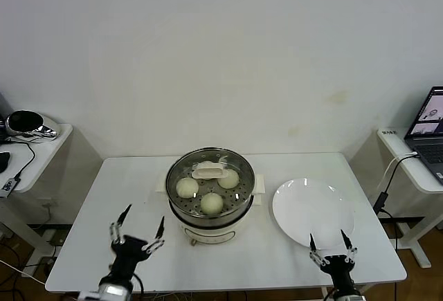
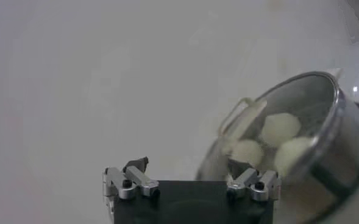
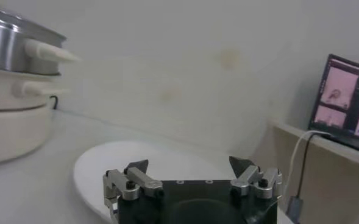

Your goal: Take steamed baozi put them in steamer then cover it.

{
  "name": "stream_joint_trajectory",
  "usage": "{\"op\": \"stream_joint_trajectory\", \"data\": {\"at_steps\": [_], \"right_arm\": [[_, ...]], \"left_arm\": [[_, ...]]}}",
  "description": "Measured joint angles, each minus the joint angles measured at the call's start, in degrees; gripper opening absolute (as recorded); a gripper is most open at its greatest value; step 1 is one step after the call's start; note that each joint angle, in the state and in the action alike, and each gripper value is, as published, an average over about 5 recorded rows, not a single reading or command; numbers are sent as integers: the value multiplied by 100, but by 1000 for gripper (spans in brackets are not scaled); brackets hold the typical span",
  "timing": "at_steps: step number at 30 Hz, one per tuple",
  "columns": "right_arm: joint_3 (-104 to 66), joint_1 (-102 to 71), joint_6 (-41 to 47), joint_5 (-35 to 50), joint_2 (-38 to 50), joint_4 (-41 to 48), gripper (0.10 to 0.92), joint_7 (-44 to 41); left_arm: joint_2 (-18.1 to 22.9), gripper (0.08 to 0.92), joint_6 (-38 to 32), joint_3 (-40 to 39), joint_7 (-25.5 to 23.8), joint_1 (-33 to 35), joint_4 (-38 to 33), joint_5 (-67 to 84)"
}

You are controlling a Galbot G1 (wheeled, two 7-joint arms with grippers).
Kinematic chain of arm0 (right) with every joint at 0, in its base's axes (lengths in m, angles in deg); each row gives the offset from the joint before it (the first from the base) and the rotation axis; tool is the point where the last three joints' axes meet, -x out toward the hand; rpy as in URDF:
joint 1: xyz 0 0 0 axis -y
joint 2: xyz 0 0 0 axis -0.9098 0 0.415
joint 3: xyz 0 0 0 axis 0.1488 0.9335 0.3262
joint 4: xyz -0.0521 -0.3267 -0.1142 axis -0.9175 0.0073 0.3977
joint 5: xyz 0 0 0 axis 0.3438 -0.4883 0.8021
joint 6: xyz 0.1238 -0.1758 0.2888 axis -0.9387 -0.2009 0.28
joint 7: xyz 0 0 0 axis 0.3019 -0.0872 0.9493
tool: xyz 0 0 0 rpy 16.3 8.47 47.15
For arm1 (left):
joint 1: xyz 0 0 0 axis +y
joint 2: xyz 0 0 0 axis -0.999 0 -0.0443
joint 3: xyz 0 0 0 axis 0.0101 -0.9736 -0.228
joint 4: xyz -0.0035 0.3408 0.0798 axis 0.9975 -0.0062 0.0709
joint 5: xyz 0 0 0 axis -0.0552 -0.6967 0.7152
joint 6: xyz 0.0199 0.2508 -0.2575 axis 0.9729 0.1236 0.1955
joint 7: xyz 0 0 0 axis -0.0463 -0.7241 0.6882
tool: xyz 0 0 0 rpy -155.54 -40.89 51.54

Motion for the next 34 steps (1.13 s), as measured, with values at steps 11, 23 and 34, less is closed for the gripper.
{"op": "stream_joint_trajectory", "data": {"at_steps": [11,23,34], "right_arm": [[223,-327,229,402,195,-363,823,-217],[387,-520,350,557,229,-585,823,-312],[513,-552,452,631,266,-719,823,-353]], "left_arm": [[277,823,-596,408,172,516,466,1376],[323,823,-780,507,124,747,825,1833],[311,823,-777,528,67,823,989,1967]]}}
